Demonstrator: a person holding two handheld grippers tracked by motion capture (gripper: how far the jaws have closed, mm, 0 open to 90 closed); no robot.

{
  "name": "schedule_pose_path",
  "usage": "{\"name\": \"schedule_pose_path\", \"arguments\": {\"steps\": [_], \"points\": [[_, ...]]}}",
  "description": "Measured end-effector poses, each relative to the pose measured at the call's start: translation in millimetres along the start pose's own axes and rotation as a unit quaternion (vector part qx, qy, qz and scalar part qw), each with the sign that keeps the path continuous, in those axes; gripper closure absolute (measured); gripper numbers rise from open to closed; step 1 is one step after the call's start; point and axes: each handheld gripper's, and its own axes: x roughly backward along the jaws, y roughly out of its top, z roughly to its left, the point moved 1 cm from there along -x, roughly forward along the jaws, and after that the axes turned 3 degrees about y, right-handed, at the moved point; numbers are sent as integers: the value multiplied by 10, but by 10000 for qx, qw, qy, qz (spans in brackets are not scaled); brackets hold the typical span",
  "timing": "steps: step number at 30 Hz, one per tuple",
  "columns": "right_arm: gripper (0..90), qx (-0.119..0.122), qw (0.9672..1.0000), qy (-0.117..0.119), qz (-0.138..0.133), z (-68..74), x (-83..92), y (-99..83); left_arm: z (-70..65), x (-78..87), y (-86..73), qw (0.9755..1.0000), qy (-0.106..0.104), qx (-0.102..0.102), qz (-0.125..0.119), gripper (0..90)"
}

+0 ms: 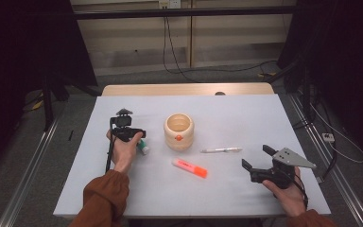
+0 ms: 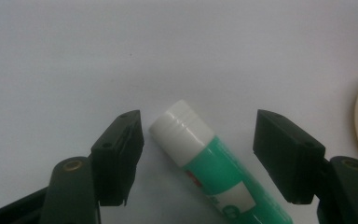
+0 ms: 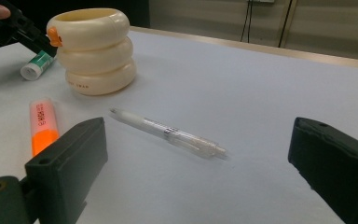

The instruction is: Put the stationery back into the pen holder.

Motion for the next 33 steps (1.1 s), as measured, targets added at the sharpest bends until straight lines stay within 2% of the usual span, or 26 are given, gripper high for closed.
{"name": "schedule_pose_path", "arguments": {"steps": [3, 11, 16, 23, 27, 33], "points": [[40, 4, 10000, -1, 2, 0, -2, 0, 1, -18, 11, 10000, -25, 83, 7, 382], [40, 5, 10000, -1, -1, 0, 0, 0, -22, -87, 38, 9997, 108, 115, 180, 438], [40, 4, 10000, 4, 2, 0, 0, 0, -26, -102, 56, 9995, 188, 173, 185, 482], [40, 12, 10000, -1, -2, 2, 0, 1, -75, -117, 55, 9991, 368, 94, 186, 497], [39, 13, 10000, 2, -4, 4, 0, 1, -56, -113, 68, 9990, 346, 29, 263, 512], [39, 11, 10000, -2, -5, 4, 0, 1, -50, -112, 64, 9988, 395, -94, 254, 568]]}}
